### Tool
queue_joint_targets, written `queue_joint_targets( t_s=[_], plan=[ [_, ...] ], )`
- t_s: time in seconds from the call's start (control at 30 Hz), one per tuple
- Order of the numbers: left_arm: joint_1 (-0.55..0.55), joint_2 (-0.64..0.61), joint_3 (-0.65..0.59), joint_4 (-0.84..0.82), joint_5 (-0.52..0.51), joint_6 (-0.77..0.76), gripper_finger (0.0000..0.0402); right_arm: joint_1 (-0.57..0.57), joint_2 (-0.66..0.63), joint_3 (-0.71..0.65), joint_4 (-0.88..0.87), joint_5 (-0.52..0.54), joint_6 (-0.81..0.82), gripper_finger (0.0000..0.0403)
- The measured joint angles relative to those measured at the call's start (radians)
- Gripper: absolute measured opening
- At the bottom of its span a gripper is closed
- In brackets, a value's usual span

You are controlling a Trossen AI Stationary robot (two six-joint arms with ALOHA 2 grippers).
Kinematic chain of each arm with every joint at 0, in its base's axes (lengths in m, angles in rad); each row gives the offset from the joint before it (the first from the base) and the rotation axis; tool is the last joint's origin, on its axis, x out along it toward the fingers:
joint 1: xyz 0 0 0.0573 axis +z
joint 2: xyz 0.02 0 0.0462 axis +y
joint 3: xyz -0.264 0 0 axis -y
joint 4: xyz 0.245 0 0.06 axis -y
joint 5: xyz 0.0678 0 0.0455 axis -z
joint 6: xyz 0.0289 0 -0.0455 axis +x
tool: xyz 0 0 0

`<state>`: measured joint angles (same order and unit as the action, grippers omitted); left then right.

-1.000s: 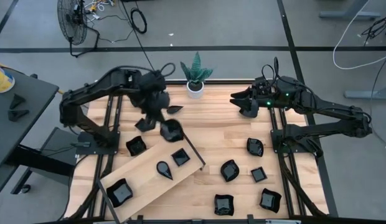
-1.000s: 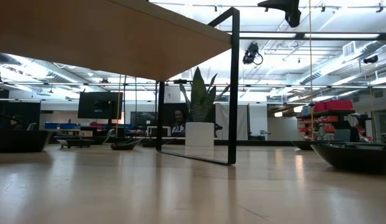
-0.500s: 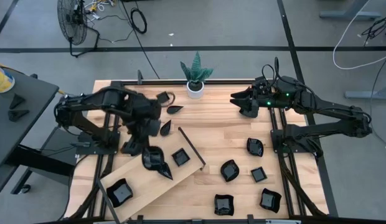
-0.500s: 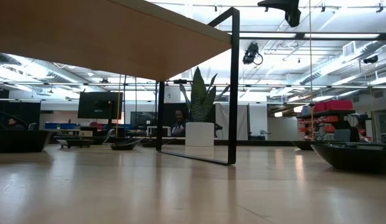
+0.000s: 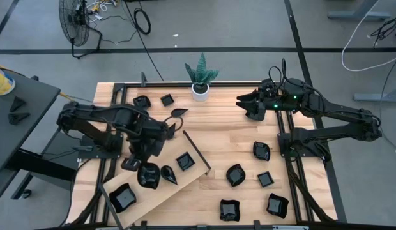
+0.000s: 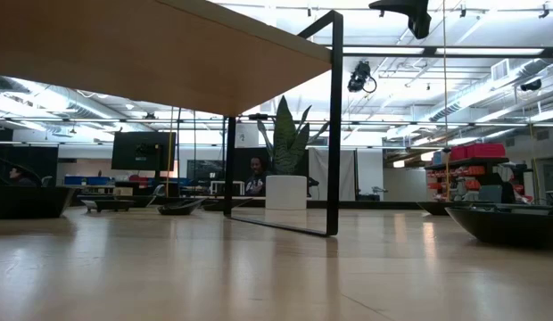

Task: Pick & Place Mini shaped plates
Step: Put the black leaf shaped plate on the shelf

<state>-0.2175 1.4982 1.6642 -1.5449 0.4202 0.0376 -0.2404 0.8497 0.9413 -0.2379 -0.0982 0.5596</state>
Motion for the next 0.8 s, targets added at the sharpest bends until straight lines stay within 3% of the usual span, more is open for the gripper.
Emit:
queue_joint_targets(
  t_s=[0.8],
  plan=[
    [-0.046,0.0,-0.239,0.142,0.026,-0.027,0.0,0.0,0.0,0.0,0.0,0.001,0.007,0.021]
  ],
)
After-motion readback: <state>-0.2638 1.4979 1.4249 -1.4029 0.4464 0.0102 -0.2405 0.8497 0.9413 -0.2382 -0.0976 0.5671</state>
